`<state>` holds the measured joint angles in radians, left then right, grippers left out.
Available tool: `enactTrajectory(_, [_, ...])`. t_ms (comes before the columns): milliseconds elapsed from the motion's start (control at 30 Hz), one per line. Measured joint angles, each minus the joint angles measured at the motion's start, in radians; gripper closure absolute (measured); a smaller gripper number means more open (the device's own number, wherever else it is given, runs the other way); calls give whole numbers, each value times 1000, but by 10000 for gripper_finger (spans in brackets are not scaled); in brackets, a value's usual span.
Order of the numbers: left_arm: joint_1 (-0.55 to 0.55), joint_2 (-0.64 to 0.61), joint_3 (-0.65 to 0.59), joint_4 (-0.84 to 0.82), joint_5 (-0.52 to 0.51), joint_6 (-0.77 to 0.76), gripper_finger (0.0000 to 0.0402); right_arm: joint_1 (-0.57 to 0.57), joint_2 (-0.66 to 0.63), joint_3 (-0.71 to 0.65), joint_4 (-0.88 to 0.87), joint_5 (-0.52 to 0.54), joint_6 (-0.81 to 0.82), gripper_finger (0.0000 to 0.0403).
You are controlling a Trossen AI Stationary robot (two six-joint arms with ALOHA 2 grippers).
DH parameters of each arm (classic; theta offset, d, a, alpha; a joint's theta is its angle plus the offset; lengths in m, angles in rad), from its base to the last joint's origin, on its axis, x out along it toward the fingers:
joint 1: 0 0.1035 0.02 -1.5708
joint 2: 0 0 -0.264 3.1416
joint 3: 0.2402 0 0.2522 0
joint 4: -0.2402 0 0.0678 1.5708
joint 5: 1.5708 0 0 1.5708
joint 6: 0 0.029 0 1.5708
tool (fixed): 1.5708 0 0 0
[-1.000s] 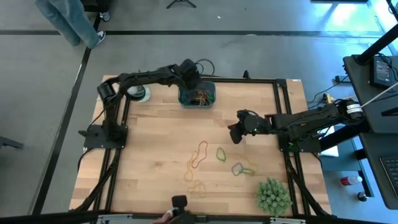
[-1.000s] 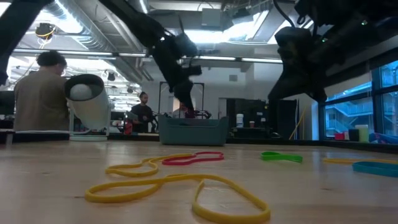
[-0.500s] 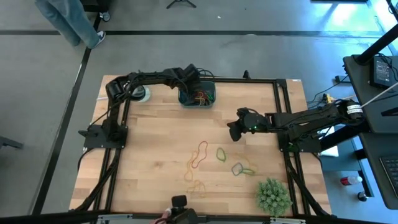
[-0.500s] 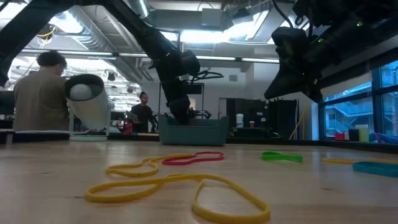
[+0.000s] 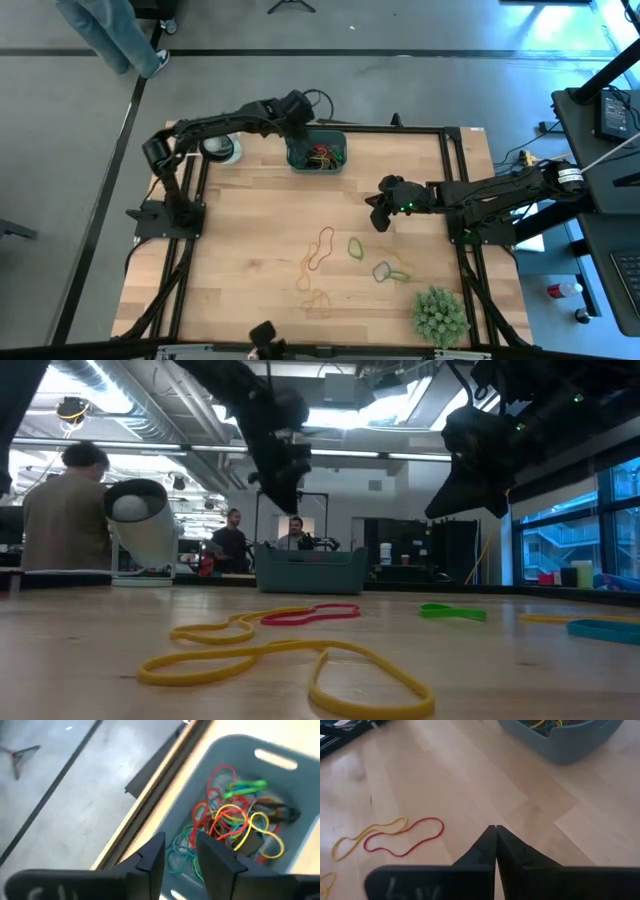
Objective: Pick and place rubber bands into bin
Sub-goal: Put the green rubber band into the blue bin
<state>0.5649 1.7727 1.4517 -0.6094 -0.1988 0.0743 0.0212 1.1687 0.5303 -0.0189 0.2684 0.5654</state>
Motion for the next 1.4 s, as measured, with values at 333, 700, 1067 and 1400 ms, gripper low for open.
enactTrajectory(333, [-159,-160,-52,-133,-89,-269,394,0,0,0,-1,0,-100,393])
enactTrajectory(700, [-427,-362,-432,53,-136,-489,399,-5,0,0,7,-1,-125,374])
enactTrajectory(1067, [-532,-669,-808,249,-95,-549,400,55,27,250,-334,79,-73,399])
enactTrajectory(1400, [-564,-968,-951,228,-89,-457,399,126,323,587,-766,97,183,401])
